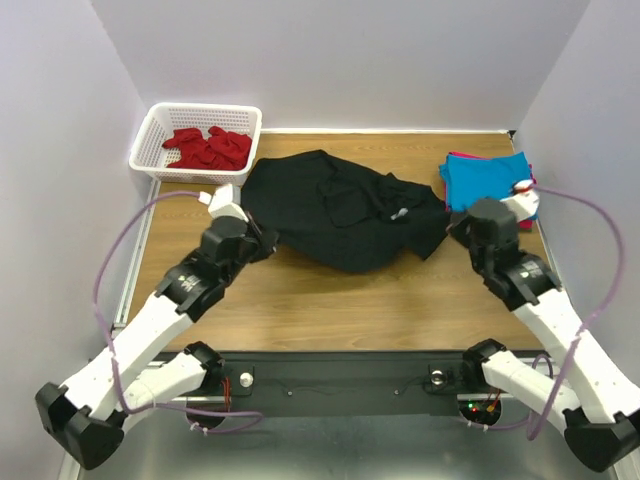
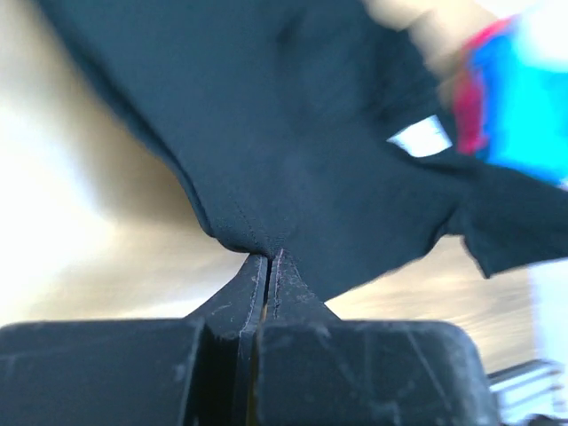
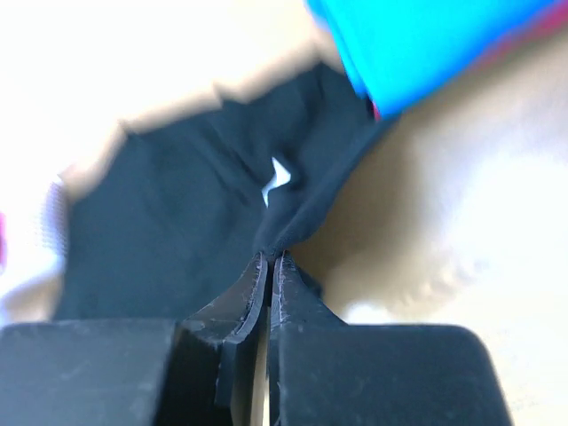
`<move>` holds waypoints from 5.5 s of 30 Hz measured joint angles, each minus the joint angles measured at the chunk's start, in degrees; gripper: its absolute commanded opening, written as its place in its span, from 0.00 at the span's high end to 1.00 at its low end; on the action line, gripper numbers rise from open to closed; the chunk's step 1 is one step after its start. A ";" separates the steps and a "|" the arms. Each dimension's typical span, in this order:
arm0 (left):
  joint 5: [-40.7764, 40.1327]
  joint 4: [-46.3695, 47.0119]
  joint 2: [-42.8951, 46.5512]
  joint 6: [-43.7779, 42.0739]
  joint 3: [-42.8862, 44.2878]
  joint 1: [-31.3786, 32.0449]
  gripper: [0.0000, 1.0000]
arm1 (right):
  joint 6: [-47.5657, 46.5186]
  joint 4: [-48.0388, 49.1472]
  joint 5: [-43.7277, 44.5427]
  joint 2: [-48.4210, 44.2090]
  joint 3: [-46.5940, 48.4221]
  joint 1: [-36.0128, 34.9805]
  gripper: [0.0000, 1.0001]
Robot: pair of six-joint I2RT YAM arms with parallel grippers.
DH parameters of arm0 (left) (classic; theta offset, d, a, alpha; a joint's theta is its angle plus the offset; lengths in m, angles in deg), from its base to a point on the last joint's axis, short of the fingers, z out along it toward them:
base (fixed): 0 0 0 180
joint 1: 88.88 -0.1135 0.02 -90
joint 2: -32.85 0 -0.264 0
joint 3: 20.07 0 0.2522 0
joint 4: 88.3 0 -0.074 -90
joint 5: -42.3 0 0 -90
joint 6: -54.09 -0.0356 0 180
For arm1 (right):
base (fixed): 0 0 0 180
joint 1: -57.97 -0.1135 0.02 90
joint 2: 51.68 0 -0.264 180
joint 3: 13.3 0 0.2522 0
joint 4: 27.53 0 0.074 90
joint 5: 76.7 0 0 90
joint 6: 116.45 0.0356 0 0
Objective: Fold and stack the t-shirts
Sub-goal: Flatten the tshirt out, then fold the tshirt
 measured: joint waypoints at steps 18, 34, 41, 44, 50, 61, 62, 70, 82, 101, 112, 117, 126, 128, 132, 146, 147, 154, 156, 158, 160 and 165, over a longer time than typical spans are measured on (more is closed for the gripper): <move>4.50 -9.68 3.87 -10.88 50.75 0.00 1.00 | -19.04 -0.96 0.50 2.05 57.61 0.00 1.00; 17.99 -13.62 5.11 -9.55 63.60 0.00 1.00 | -20.31 -5.35 -8.70 0.39 69.37 0.00 1.00; 11.30 -11.74 5.16 -9.29 57.51 0.00 1.00 | -20.26 -4.63 -7.98 1.05 64.96 0.00 1.00; 3.10 -8.70 5.27 -8.50 47.63 0.00 1.00 | -19.85 -3.45 -5.86 1.66 58.16 0.00 1.00; -7.34 -5.05 -2.01 -6.73 27.19 -3.48 1.00 | -18.14 1.27 -1.31 8.70 37.73 0.00 1.00; 7.13 15.04 -34.29 -7.50 13.88 -26.25 1.00 | -17.81 11.72 2.43 35.26 25.86 2.32 1.00; 7.61 15.72 -36.02 -7.67 14.60 -26.56 1.00 | -17.92 13.33 1.60 38.40 26.71 3.43 1.00; 12.74 22.43 -50.47 -10.51 25.31 -29.57 1.00 | -18.18 18.56 -2.34 53.16 33.40 8.33 1.00; 17.94 25.59 -52.94 -10.99 23.61 -31.67 1.00 | -18.99 21.90 -5.75 48.50 25.44 9.33 1.00; 16.63 23.63 -28.85 -9.03 -2.64 -31.67 1.00 | -11.32 7.61 -10.05 16.68 -1.25 9.33 0.99; 14.14 17.75 -18.36 -5.79 -9.88 -31.67 1.00 | -7.96 -5.29 -14.49 6.56 -5.01 9.33 0.99; 14.12 16.76 -18.36 -4.79 -10.29 -31.67 1.00 | -6.45 -9.03 -16.52 6.03 -5.75 9.33 1.00; 10.88 13.16 -18.29 -2.80 -11.74 -31.67 0.02 | -3.43 -11.82 -21.97 7.13 -14.10 9.33 0.34; 9.84 11.69 -17.46 -2.69 -11.74 -31.67 0.01 | -3.34 -12.39 -22.32 7.28 -14.10 9.33 0.15; 8.50 8.68 -14.34 -2.80 -10.82 -31.67 0.01 | -4.20 -13.16 -20.74 7.56 -12.02 9.33 0.03; 16.63 18.49 -31.61 -5.97 -1.53 -27.85 0.02 | -8.17 -2.75 -8.31 31.80 0.52 9.70 0.52; 17.11 19.08 -33.94 -6.14 -1.27 -27.85 0.02 | -8.79 -1.11 -8.31 34.40 1.09 9.99 0.54; 17.86 22.97 -43.91 -7.34 3.48 -28.17 0.02 | -11.89 5.42 -10.05 44.72 4.02 13.57 0.59; 18.08 24.00 -45.57 -7.61 4.59 -28.63 0.02 | -12.81 6.43 -10.84 47.56 5.05 14.93 0.59; 18.21 24.85 -46.77 -7.63 5.46 -29.35 0.02 | -13.33 7.48 -11.63 49.42 6.23 16.24 0.56; 18.32 25.44 -47.25 -7.65 5.68 -29.97 0.02 | -14.01 8.76 -12.09 49.79 6.29 16.94 0.55; 18.47 25.97 -48.50 -7.93 6.75 -31.01 0.04 | -17.14 11.26 -16.31 50.18 6.27 17.66 0.55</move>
